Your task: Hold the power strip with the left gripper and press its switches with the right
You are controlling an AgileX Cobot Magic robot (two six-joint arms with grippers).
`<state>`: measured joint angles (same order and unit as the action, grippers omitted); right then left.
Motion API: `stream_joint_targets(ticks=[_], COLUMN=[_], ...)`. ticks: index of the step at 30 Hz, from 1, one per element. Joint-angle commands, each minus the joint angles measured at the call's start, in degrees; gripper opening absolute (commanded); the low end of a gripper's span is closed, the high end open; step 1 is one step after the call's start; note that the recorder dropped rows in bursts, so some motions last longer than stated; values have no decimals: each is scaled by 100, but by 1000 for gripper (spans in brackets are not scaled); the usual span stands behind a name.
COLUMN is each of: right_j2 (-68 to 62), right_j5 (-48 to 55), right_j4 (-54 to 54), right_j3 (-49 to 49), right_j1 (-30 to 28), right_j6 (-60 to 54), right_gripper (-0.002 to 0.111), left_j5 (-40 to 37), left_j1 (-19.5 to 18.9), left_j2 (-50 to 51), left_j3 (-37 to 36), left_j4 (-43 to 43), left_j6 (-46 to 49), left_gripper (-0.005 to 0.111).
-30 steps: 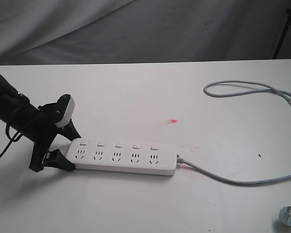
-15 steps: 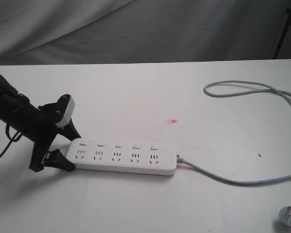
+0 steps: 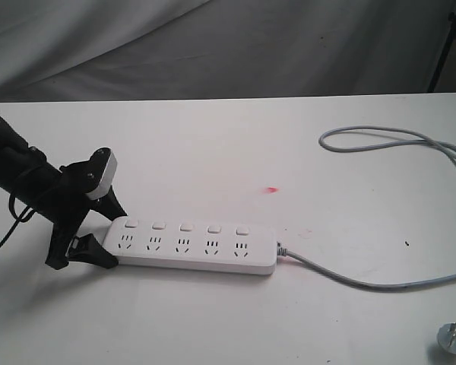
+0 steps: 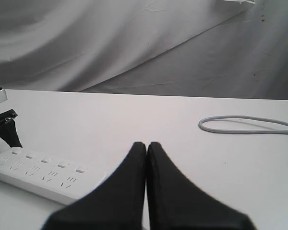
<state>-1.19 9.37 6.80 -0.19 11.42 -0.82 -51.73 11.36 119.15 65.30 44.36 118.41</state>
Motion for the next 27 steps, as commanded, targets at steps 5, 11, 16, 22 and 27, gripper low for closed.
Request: stream_joint_targets(ticks=[5,11,16,22,27], right_j2=[23,-136,-1112,-2813,-3784], right_j5=[108,1684,2135,2214,2469], right_j4=[-88,-17,-468,-680,-680], right_j3=[19,-699,-1955,-3796,-4896], right_j1=[-6,-6,-6,-1,-1], right_j6=[-4,82,176,176,176], right_gripper=[0,0,0,0,0], left_j5=[-90,-90,-90,-90,-90], left_j1=[26,26,26,26,26], left_j2=[7,7,7,7,7], left_j3=[30,30,30,30,30], left_j4=[58,58,58,58,58], left_j6=[33,33,33,33,50], left_gripper=[69,69,69,69,69])
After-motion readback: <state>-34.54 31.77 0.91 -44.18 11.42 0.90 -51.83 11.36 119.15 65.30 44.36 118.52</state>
